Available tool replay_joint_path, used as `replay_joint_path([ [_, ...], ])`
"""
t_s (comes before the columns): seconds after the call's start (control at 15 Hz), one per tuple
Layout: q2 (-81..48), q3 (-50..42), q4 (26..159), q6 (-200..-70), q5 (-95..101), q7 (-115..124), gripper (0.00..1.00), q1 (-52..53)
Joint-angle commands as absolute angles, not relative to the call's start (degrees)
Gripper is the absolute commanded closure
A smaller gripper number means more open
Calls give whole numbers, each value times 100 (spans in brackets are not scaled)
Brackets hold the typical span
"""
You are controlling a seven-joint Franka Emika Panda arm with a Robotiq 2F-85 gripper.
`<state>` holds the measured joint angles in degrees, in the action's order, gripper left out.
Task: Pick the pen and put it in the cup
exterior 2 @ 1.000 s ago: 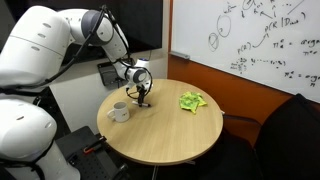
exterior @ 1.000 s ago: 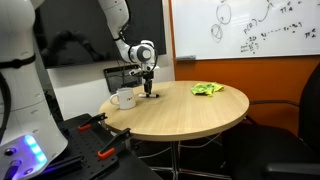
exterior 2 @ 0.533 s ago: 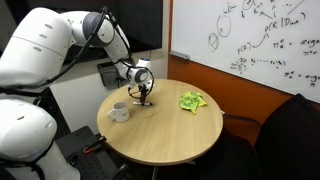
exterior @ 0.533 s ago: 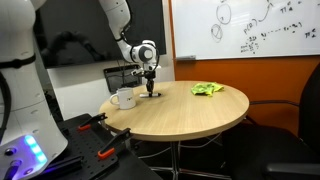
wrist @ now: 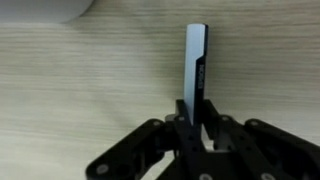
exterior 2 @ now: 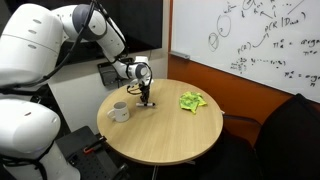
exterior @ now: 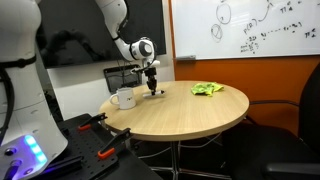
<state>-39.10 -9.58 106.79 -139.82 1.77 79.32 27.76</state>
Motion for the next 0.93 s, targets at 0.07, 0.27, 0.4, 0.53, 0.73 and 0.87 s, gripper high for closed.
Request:
replay_joint_path([
  [0.07, -3099, -1311, 11190, -13323, 1500, 9347, 95, 3421],
  [0.27, -2623, -1189, 11420, -12722, 2780, 10328, 95, 3668],
  [0.4, -2371, -958, 11565, -12319, 3487, 10884, 95, 3726],
  [0.53, -2160, -624, 11705, -12000, 3950, 11234, 95, 3694],
  [0.73, -1901, -159, 11887, -11525, 4545, 11831, 95, 3591],
  [0.87, -1786, 124, 11982, -11160, 4657, 12030, 95, 3464],
])
